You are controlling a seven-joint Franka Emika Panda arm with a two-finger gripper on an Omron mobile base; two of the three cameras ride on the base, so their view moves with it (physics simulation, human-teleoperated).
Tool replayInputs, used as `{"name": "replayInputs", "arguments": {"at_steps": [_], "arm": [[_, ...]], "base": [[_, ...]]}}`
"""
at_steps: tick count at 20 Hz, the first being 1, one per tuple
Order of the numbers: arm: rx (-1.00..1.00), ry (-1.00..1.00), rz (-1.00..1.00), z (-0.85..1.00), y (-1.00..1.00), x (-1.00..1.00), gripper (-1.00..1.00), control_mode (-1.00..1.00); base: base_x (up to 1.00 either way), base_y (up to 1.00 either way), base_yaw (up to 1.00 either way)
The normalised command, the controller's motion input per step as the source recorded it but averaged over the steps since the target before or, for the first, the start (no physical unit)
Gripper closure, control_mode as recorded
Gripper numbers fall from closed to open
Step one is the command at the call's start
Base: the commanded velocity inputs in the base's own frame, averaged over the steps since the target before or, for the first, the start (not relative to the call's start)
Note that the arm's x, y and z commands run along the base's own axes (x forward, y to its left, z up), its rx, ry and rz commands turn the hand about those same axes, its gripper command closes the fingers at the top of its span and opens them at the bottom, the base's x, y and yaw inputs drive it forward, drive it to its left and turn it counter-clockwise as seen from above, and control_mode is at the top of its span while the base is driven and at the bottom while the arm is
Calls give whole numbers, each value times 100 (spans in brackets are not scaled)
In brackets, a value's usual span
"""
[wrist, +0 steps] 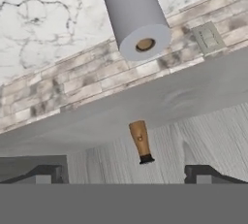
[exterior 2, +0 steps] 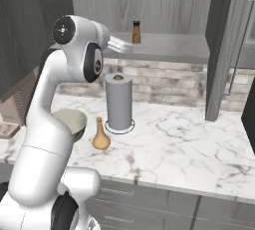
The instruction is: Retrieve the bottle and the shaker from the cabinet and place them next to the mixing bowl on the counter. Then add garlic from the fridge to the mixing bowl.
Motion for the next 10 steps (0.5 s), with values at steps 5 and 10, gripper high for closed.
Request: {"name": "replayInputs", "arguments": {"at_steps": [5,10], "arm": [[-10,4,5,19,0,25,-100,-100],[-11,9,0,1,5,31,-100,-100]], "base": [[0,0,0],[0,0,0]]}}
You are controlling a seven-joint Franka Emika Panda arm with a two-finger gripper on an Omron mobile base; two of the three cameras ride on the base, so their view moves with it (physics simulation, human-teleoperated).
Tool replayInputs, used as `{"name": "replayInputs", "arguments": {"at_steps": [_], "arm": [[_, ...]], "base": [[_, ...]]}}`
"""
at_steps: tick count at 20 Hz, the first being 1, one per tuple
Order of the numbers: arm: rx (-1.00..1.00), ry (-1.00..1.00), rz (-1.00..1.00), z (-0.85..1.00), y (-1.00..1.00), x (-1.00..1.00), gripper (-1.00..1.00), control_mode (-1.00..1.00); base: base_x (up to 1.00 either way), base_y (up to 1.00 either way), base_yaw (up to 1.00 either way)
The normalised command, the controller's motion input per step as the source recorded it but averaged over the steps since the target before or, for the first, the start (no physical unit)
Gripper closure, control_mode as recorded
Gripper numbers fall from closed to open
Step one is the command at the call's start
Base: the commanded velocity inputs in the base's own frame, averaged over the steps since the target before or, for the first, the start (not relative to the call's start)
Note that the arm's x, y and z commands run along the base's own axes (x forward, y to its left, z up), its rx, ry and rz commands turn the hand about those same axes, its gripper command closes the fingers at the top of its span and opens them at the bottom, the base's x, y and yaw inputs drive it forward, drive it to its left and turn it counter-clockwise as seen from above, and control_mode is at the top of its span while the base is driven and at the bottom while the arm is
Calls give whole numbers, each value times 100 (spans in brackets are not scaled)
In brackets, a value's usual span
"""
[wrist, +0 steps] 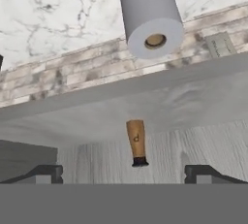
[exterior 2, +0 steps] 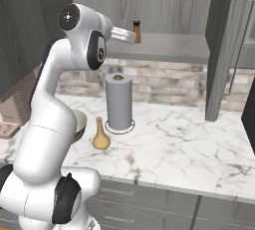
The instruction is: Retrieve the bottle and the shaker from the cabinet and place them next to the mixing bowl on the counter. Then add garlic from the fridge to the mixing bowl.
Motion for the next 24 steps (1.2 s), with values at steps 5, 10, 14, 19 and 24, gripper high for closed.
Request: {"name": "replayInputs", "arguments": {"at_steps": [5,10,14,19,24], "arm": [[-6,13,0,-1,10,49,-100,-100],[0,8,2,-2,0,41,-100,-100],[0,-1,0,-12,0,31,-100,-100],[0,0,0,-12,0,33,-100,-100],[0,-5,0,-13,-3,30,-100,-100]], "base": [[0,0,0],[0,0,0],[0,0,0],[0,0,0],[0,0,0]]}}
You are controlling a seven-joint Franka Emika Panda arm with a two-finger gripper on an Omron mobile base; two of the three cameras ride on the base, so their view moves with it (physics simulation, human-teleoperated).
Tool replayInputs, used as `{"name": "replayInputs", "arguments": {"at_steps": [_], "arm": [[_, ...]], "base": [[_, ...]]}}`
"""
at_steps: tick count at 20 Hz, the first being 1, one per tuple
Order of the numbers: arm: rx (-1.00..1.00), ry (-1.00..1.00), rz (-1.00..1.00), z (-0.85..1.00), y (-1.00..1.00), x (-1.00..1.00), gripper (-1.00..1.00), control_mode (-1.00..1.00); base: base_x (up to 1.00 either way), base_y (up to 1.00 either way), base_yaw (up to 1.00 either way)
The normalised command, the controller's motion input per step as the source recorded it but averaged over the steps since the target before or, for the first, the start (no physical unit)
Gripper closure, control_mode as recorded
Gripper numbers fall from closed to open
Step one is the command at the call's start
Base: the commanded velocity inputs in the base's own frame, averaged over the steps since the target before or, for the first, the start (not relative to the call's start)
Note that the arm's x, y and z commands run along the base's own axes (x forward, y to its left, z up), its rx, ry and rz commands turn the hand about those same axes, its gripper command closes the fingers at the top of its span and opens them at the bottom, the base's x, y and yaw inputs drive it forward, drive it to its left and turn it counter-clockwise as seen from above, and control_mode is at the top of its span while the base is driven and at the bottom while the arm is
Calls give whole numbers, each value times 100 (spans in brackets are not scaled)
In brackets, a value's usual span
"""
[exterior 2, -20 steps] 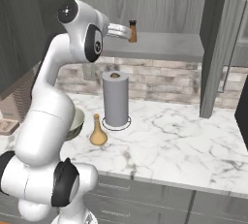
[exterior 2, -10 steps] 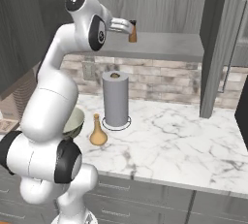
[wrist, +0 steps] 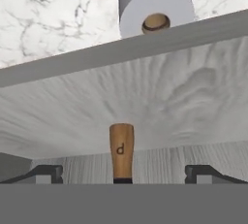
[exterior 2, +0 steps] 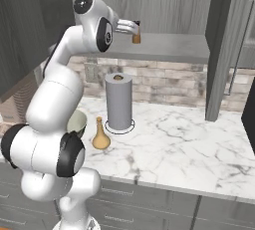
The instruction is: Retrieve the bottle and the shaker from the cabinet and place them next to the mixing bowl on the counter. Then add garlic from the fridge to the mixing bowl.
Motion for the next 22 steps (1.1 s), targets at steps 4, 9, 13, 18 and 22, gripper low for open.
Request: {"name": "replayInputs", "arguments": {"at_steps": [4,9,13,18,22], "arm": [[0,-4,0,-1,-23,26,-100,-100],[0,-3,0,0,-21,24,-100,-100],[0,0,0,0,0,29,-100,-100],[0,0,0,0,0,37,-100,-100],[0,0,0,0,0,30,-100,-100]], "base": [[0,0,0],[0,0,0],[0,0,0],[0,0,0],[0,0,0]]}}
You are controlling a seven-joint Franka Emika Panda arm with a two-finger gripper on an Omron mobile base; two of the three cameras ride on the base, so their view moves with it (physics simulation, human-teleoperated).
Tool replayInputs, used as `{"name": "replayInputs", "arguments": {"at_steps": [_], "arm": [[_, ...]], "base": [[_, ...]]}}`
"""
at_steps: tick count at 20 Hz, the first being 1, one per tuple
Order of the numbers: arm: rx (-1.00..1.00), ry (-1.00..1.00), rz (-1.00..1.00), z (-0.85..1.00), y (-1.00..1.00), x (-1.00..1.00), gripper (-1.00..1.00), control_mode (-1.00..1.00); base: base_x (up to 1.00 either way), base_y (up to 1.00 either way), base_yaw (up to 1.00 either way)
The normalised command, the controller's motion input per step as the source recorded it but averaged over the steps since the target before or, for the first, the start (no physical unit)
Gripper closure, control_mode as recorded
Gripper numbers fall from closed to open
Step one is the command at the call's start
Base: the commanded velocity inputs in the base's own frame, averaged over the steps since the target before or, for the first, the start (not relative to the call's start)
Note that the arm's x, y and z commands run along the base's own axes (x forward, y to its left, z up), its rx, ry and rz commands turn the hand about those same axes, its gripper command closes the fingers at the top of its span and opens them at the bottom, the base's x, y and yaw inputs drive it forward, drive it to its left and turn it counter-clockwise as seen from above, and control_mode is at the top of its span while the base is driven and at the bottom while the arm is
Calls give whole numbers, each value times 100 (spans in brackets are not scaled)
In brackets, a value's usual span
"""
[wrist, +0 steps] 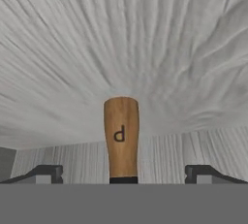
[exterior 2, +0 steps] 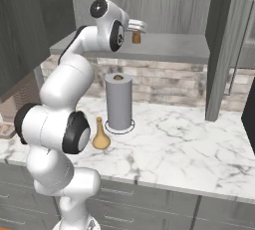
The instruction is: Retrieve the bottle and the shaker from the cabinet and place them next to the mixing bowl on the counter. Then add garlic from the fridge to the mixing bowl.
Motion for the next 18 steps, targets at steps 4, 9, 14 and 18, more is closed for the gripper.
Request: {"name": "replayInputs", "arguments": {"at_steps": [4,9,14,18], "arm": [[0,1,0,-1,-1,18,-100,-100],[-1,2,0,-14,-7,8,-100,-100],[-1,1,0,-15,-8,16,-100,-100],[0,0,0,-4,0,31,-100,-100]], "base": [[0,0,0],[0,0,0],[0,0,0],[0,0,0]]}}
